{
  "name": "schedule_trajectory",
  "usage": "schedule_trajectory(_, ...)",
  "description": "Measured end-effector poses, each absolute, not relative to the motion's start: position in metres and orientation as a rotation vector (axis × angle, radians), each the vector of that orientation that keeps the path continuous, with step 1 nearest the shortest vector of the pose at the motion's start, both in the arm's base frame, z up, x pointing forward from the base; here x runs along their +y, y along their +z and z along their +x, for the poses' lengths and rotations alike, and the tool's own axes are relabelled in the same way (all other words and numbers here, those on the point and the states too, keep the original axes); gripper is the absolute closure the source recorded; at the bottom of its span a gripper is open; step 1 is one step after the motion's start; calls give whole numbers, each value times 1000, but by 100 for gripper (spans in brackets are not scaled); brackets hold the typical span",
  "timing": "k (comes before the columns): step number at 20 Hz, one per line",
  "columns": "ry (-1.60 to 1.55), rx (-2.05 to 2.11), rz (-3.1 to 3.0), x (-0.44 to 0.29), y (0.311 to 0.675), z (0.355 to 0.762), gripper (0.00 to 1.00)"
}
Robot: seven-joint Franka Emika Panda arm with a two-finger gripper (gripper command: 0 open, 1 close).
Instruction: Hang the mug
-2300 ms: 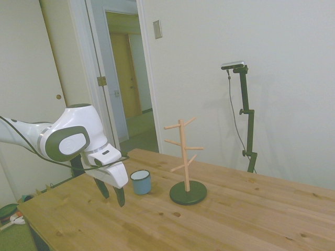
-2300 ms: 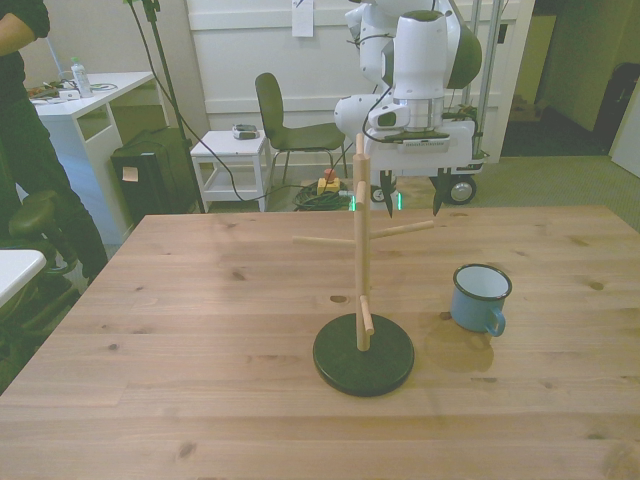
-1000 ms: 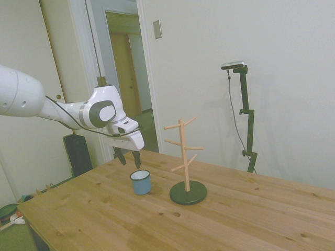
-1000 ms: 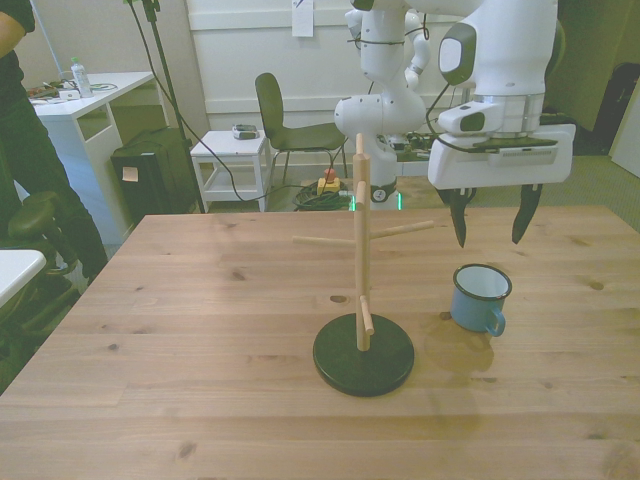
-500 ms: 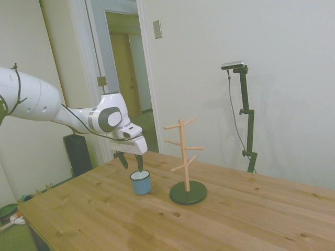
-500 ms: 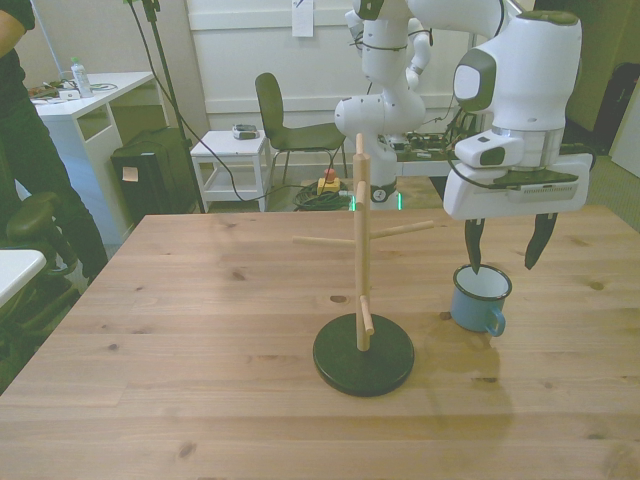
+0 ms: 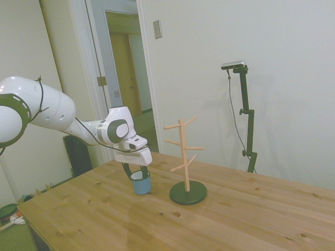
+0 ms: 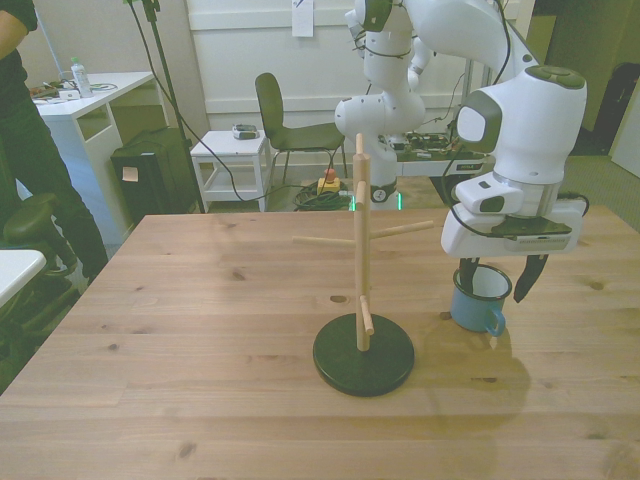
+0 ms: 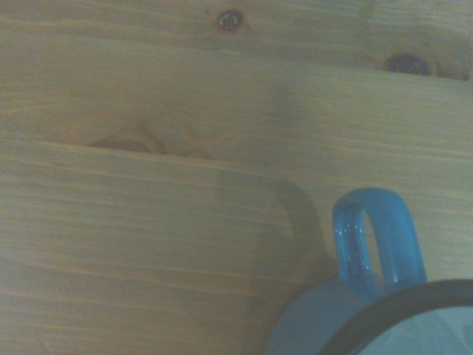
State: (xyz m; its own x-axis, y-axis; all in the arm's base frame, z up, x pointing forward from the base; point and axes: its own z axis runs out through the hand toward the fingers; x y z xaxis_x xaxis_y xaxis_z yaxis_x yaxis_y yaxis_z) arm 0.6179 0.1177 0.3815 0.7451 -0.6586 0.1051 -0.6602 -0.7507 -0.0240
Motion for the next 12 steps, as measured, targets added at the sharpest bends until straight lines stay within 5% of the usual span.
schedule_trajectory(12,184,-1094,2936,140,386,605,100)
